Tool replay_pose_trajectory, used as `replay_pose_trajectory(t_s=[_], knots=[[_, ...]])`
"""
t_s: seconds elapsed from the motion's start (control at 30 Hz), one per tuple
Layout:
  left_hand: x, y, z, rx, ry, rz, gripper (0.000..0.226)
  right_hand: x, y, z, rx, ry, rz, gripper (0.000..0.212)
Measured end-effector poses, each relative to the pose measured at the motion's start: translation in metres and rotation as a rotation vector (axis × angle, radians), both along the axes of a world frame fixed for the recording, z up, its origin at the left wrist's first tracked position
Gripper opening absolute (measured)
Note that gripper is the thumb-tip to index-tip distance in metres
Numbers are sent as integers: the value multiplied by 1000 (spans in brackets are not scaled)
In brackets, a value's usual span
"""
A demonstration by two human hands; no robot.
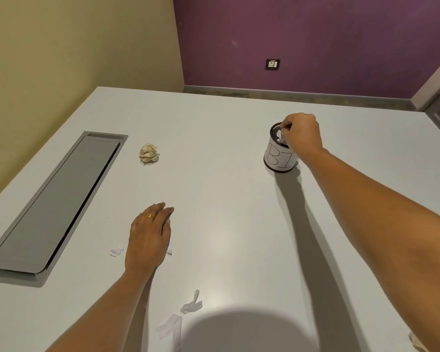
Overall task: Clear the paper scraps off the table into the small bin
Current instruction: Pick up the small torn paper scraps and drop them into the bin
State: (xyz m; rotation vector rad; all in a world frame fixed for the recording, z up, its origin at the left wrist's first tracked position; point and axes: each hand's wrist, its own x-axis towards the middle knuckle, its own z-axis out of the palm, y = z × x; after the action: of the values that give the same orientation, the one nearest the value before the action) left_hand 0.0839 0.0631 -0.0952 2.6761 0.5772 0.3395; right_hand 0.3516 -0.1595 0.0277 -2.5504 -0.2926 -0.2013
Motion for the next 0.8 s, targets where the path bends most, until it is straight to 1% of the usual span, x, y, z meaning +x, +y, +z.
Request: replay_pose_trajectory(t_s=[0.1, 0.2, 0.3, 0.4, 0.47, 0.6, 0.7, 0.8], knots=[[0, 0, 0, 6, -7, -3, 28, 1, -5, -4, 32, 2, -40, 20], [0, 0, 0, 15, -7, -6, 32, 0, -9, -7, 112, -36, -103, 22], [0, 0, 1, 16, -3, -19, 37, -8, -13, -16, 193, -122, -159, 24], [0, 1, 1, 16, 2, -23, 37, -30, -20, -34, 115, -280, -83, 24], [0, 1, 1, 20, 3, -23, 35, -46, -27, -49, 62, -317, -43, 21], [0, 0, 1, 19, -3, -25, 35, -83, -39, -80, 35, -236, -56, 16], [0, 1, 0, 19, -2, -20, 29, -115, -55, -104, -3, -131, -71, 13], [0, 1, 0, 8, 0, -12, 29, -142, -72, -125, -42, -18, -86, 19]])
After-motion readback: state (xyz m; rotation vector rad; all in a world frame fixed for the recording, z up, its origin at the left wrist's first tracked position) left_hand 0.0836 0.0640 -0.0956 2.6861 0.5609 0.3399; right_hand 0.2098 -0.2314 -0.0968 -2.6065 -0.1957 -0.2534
